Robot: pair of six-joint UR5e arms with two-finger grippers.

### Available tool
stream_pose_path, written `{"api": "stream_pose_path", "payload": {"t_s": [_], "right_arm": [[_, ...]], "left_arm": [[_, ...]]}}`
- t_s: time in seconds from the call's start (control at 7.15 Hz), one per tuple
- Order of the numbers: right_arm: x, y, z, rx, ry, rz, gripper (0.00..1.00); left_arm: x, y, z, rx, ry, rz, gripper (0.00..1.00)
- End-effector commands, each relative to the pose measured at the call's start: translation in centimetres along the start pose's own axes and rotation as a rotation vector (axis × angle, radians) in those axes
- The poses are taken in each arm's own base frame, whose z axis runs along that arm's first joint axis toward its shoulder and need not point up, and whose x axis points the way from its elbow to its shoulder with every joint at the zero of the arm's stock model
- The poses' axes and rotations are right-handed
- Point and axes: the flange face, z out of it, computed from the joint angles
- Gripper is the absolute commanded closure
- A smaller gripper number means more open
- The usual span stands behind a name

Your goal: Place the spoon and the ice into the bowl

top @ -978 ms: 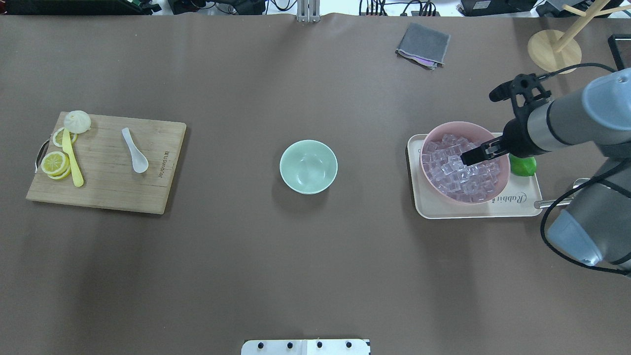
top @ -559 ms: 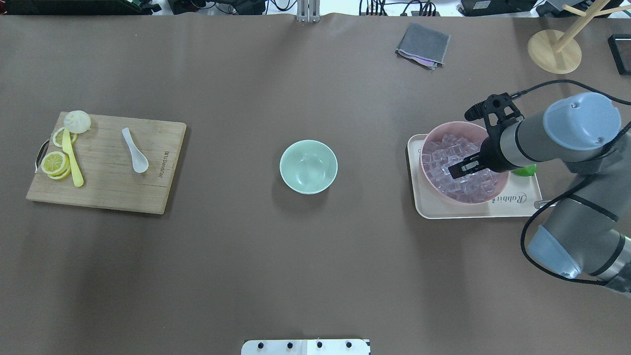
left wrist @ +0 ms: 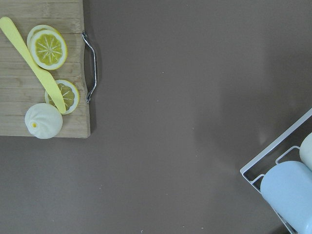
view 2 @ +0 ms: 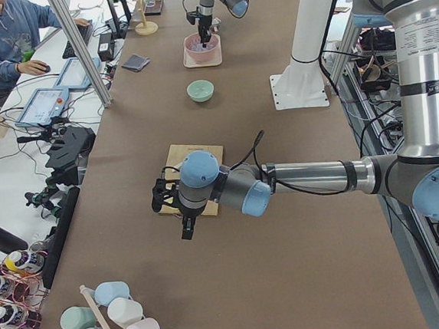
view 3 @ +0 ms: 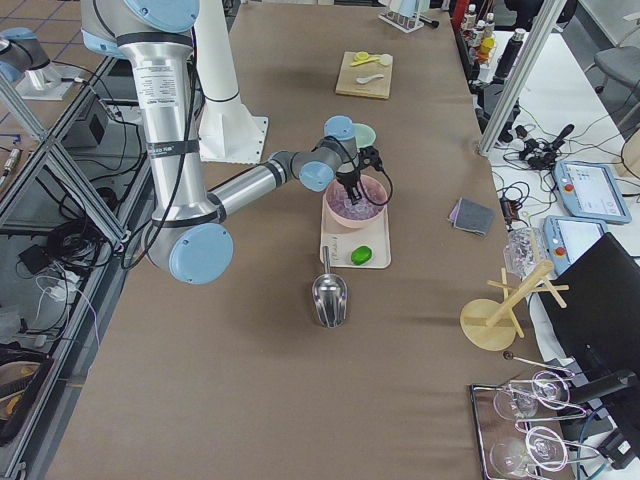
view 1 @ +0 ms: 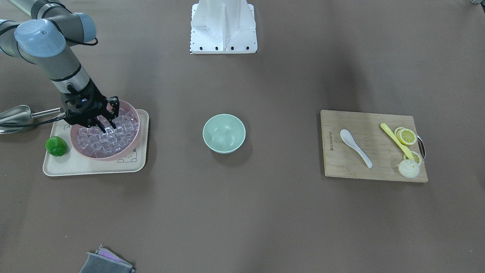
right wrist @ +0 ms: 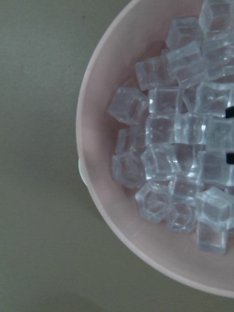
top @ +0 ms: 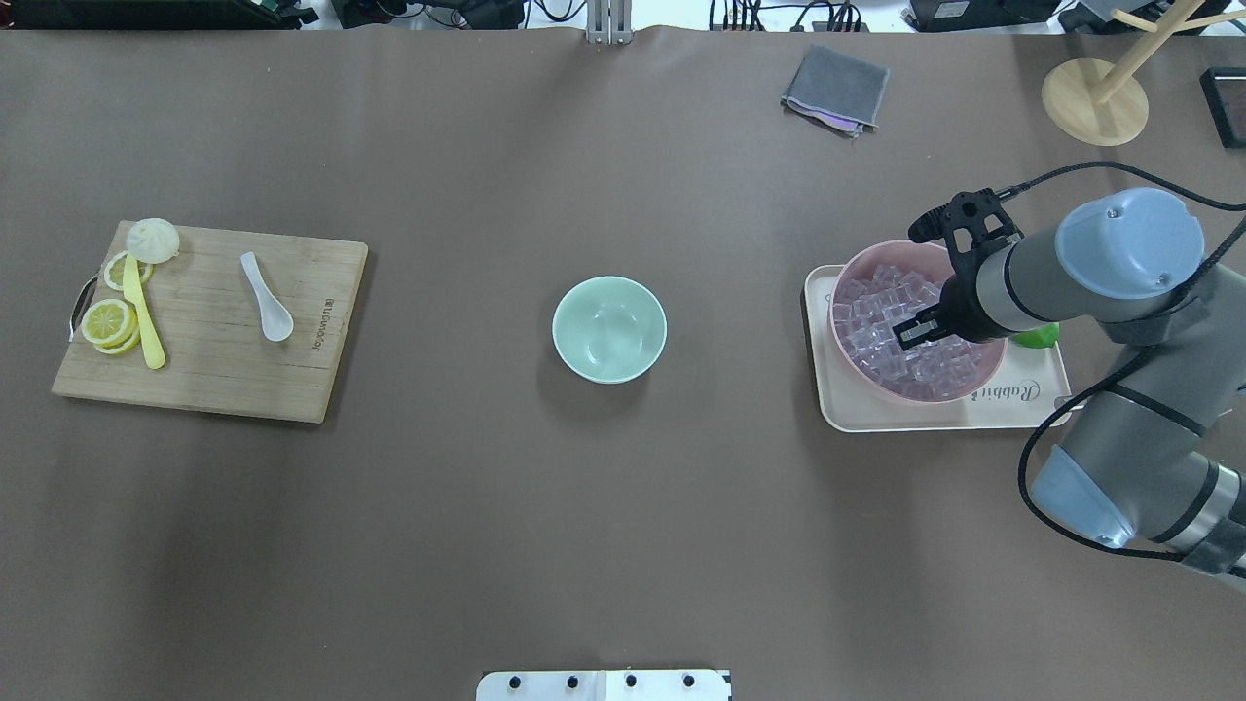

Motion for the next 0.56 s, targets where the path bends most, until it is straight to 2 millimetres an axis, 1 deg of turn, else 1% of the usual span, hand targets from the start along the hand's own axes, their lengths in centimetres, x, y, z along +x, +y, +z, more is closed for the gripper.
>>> {"api": "stream_pose_path", "payload": {"t_s": [0.0, 0.14, 0.28, 0.42], "right_arm": [[0.7, -1.2, -1.6, 0.025, -0.008, 0.005, 1.00], [1.3, -2.1, -4.6, 0.061, -0.029, 0.015, 1.00], [0.4, -2.5, -7.5, 0.066, -0.057, 0.020, 1.00], [-2.1, -4.3, -8.9, 0.088, -0.075, 0.013, 1.00]], "left_arm": [[0.0, -0.1, 0.0, -0.001, 0.000, -0.002, 0.02], [0.5, -0.9, -0.2, 0.008, 0.002, -0.015, 0.02], [0.8, -1.3, -0.3, 0.012, 0.002, -0.020, 0.02], [0.6, -1.8, 1.1, -0.010, 0.001, -0.018, 0.02]]}}
